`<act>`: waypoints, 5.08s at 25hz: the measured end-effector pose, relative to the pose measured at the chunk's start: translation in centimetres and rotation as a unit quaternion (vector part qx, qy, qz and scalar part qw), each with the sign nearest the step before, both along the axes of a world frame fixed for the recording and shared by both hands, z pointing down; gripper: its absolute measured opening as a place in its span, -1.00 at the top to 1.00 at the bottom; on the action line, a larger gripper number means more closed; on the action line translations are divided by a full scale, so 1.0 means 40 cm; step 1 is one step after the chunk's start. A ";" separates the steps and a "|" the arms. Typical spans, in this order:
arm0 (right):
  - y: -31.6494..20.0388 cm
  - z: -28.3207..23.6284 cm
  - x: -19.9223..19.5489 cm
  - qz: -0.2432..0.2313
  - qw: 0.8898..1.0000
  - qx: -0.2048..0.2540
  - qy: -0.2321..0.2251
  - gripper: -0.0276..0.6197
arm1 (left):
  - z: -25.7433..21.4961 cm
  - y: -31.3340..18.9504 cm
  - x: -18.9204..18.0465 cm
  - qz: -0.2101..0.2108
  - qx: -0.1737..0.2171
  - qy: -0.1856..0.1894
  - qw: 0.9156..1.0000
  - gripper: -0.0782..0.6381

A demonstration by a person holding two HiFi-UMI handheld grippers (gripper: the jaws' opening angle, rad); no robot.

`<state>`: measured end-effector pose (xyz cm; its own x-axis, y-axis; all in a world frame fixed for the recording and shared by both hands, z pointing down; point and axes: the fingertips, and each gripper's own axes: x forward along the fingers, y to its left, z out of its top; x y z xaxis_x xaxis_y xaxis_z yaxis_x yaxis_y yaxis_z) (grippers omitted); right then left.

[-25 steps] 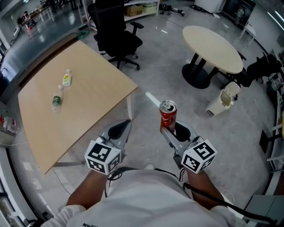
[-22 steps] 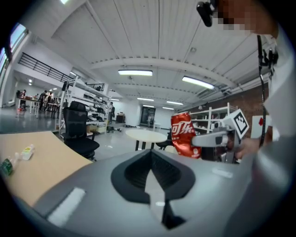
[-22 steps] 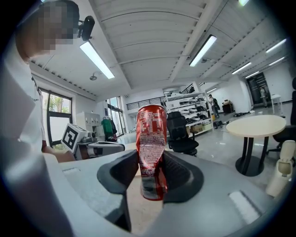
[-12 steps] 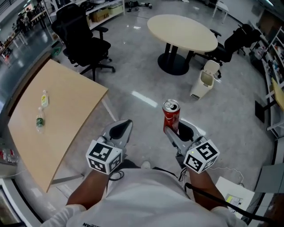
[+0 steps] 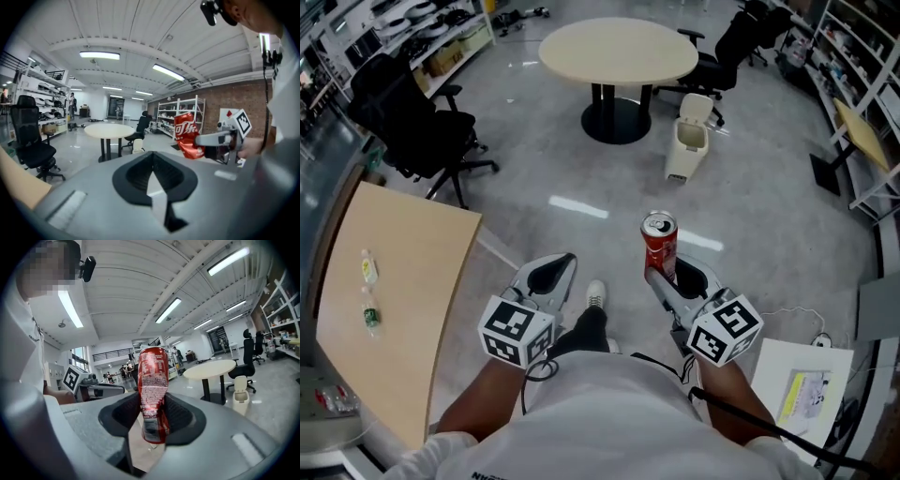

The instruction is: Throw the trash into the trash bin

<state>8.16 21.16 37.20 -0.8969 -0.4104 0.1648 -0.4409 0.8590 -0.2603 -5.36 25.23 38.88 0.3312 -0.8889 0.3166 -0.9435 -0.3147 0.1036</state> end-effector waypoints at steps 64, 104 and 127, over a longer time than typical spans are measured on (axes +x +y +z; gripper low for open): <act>-0.725 -0.006 0.061 0.193 0.981 -0.010 0.017 0.45 | 0.025 -0.848 0.060 0.187 -0.008 0.033 0.982 0.76; -1.133 0.027 0.444 0.168 0.985 -0.022 -0.024 0.46 | 0.007 -1.244 0.456 0.170 -0.034 0.032 0.984 0.76; -1.274 0.043 0.471 0.173 0.984 -0.030 -0.023 0.47 | 0.019 -1.401 0.453 0.152 -0.036 0.033 0.987 0.76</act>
